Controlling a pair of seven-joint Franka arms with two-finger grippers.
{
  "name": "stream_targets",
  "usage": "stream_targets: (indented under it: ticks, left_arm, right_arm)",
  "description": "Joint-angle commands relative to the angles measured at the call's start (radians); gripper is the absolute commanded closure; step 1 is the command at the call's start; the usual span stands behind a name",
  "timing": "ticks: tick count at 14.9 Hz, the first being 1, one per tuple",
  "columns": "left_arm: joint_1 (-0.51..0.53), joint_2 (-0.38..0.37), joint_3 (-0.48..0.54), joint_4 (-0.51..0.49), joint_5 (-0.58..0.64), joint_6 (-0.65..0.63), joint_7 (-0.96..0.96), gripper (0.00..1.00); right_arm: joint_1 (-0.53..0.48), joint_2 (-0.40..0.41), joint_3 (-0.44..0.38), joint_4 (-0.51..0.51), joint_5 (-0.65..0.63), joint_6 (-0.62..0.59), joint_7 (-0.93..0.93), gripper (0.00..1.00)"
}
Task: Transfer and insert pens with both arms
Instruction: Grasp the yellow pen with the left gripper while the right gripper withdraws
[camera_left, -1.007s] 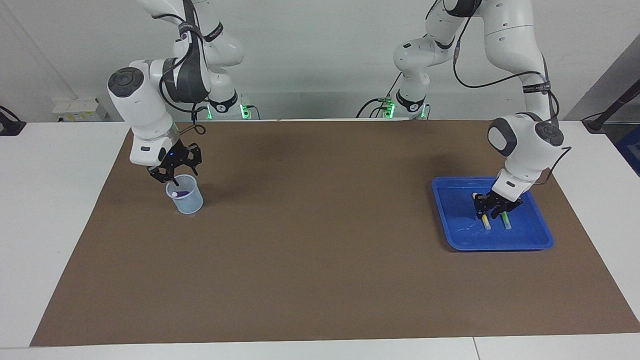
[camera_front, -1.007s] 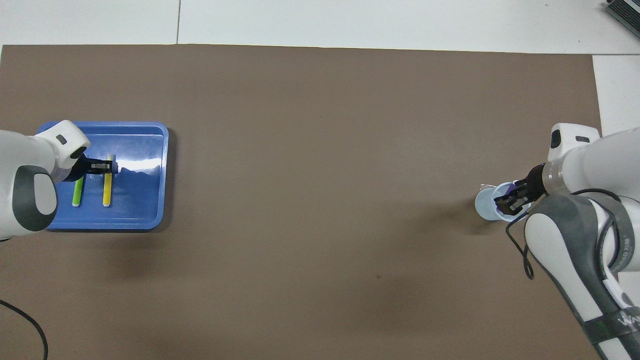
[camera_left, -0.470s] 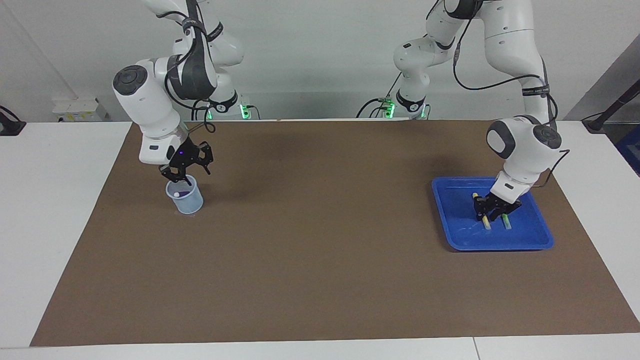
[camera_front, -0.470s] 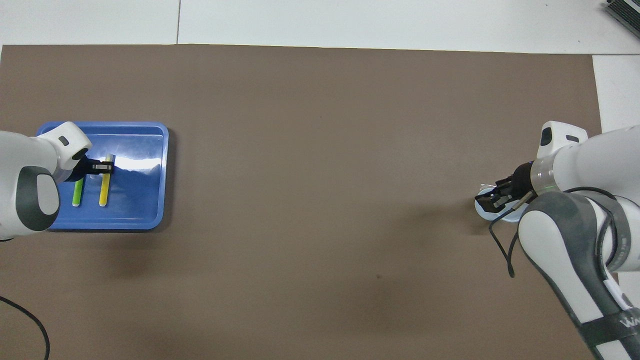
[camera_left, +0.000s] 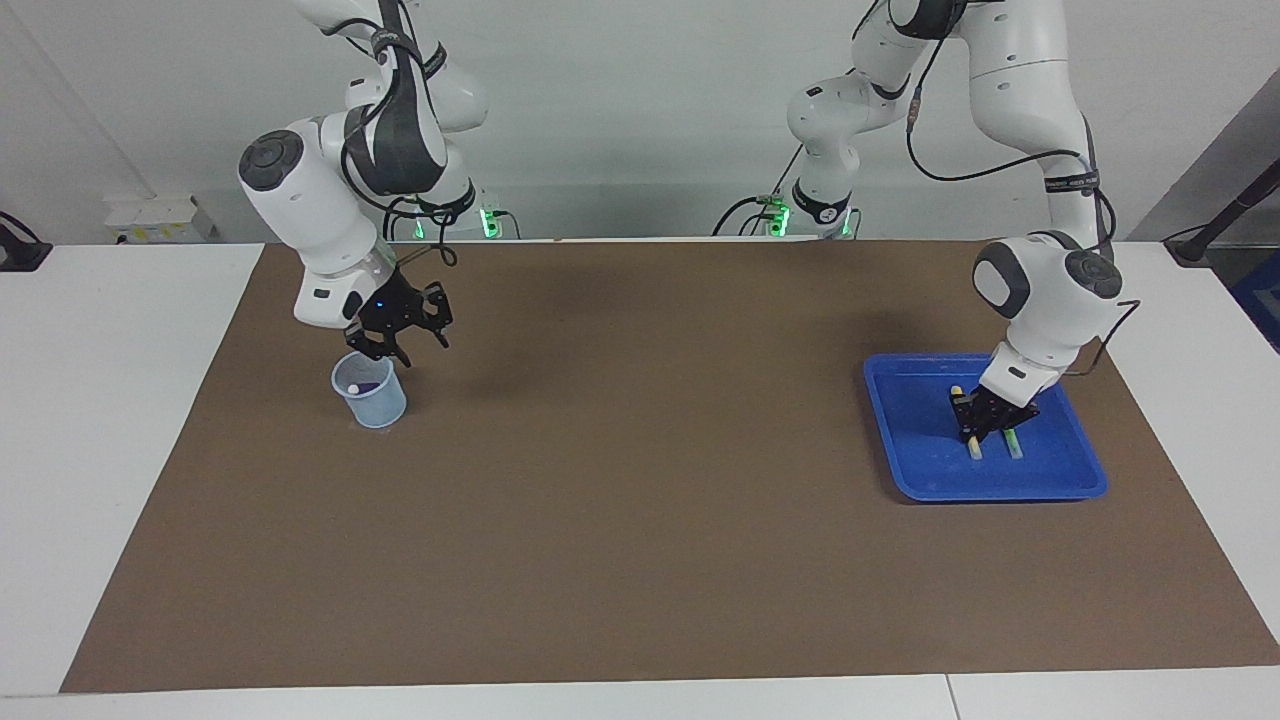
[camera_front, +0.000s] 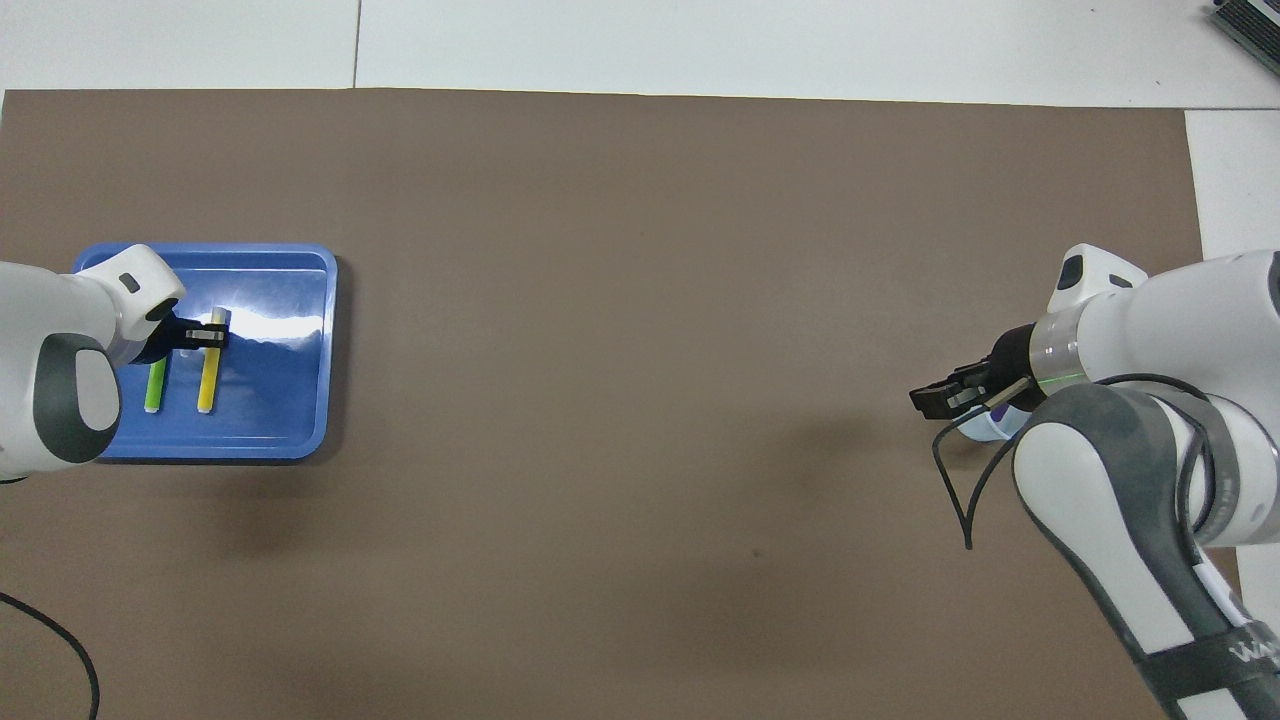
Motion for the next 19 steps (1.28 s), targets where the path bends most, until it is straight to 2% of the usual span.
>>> stream_targets:
  ticks: [1, 4, 8, 15, 19]
  left_arm:
    - [0.017, -0.003, -0.006, -0.023, 0.023, -0.032, -0.04, 1.0]
    - [0.017, -0.002, -0.006, 0.056, 0.023, -0.165, -0.048, 1.0]
    - [0.015, -0.008, -0.006, 0.076, 0.023, -0.214, -0.086, 1.0]
    - [-0.005, -0.051, -0.019, 0.182, 0.003, -0.464, -0.302, 1.0]
    - [-0.019, -0.12, -0.019, 0.181, -0.199, -0.555, -0.509, 1.0]
  right_arm:
    - [0.011, -0.018, 0.001, -0.008, 0.036, 0.002, 0.059, 0.32]
    - [0.011, -0.018, 0.001, -0.009, 0.065, 0.004, 0.097, 0.32]
    - [0.032, -0.018, 0.001, -0.009, 0.088, 0.004, 0.153, 0.3]
    - [0.077, -0.019, 0.001, -0.009, 0.148, 0.018, 0.32, 0.28]
    - [0.083, -0.019, 0.001, -0.009, 0.18, 0.021, 0.332, 0.25]
